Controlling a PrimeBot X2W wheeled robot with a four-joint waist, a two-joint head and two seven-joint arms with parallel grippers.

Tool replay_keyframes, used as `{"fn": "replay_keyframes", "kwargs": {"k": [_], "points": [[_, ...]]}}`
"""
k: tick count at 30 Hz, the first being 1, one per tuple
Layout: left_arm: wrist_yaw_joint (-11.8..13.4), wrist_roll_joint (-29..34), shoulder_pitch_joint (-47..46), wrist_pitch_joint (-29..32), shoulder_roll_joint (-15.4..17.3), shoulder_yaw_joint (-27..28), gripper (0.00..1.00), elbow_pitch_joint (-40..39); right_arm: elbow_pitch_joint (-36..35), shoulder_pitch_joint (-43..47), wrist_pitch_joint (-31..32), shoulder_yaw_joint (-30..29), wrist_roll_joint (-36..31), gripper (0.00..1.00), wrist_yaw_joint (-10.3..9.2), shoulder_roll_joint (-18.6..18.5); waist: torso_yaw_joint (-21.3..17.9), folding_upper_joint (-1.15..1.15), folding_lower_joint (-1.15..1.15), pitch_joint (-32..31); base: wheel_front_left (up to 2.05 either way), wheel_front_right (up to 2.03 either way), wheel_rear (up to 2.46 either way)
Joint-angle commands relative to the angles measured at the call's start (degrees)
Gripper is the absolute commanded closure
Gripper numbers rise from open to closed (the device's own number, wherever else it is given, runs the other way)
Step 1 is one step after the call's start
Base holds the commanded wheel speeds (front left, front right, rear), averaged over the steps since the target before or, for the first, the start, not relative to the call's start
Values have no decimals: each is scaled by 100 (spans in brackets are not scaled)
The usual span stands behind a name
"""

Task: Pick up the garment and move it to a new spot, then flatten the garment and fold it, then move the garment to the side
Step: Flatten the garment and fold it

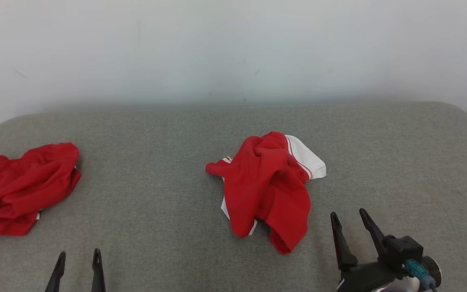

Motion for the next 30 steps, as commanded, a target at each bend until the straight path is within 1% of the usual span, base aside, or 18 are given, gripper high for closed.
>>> {"fn": "replay_keyframes", "kwargs": {"k": [1, 3, 8, 12, 17, 20, 23, 26, 28, 30], "points": [[-6, -40, -136, -31, -29, -23, 0, 27, 267, -214, -14, -23, -85, 0, -13, -11, 108, 0, 0, 68, 0, 0, 0], [-6, -43, -165, -31, -37, -39, 0, 43, 403, -393, -15, -15, -118, 0, -13, -10, 146, 0, 0, 89, 0, 0, 0], [-6, -119, -396, -31, -56, -155, 0, 44, 1274, -1255, -14, -195, -331, 0, -13, -12, 393, 0, 0, 298, 0, 0, 0], [-7, -216, -680, -31, -74, -323, 0, -25, 2155, -2246, -13, -588, -687, 0, -13, -8, 699, 0, 0, 703, 0, 0, 0], [-6, -376, -1143, -30, -78, -688, 0, -47, 3038, -3239, -13, -1139, -1168, 0, -13, -196, 1112, 0, 0, 1324, 0, 0, 0], [-5, -448, -1394, -26, -78, -817, 0, 13, 3590, -3713, -14, -1460, -1428, 0, -13, -307, 1294, 0, 0, 1555, 0, 0, 0], [-5, -517, -1534, -26, -79, -861, 0, 70, 4149, -4019, 49, -1685, -1639, 0, -13, -374, 1407, 0, 0, 1656, 0, 0, 0], [-5, -535, -1641, -26, -81, -899, 0, 96, 4525, -4199, 184, -1941, -1848, 0, -13, -480, 1465, 0, 0, 1700, 0, 0, 0], [-6, -539, -1670, -26, -81, -916, 0, 114, 4681, -4248, 451, -2137, -2083, 0, -13, -601, 1493, 0, 0, 1732, 0, 0, 0], [-5, -541, -1713, -26, -77, -921, 0, 110, 4725, -4258, 661, -2321, -2357, 0, -13, -644, 1516, 0, 0, 1760, 0, 0, 0]]}}
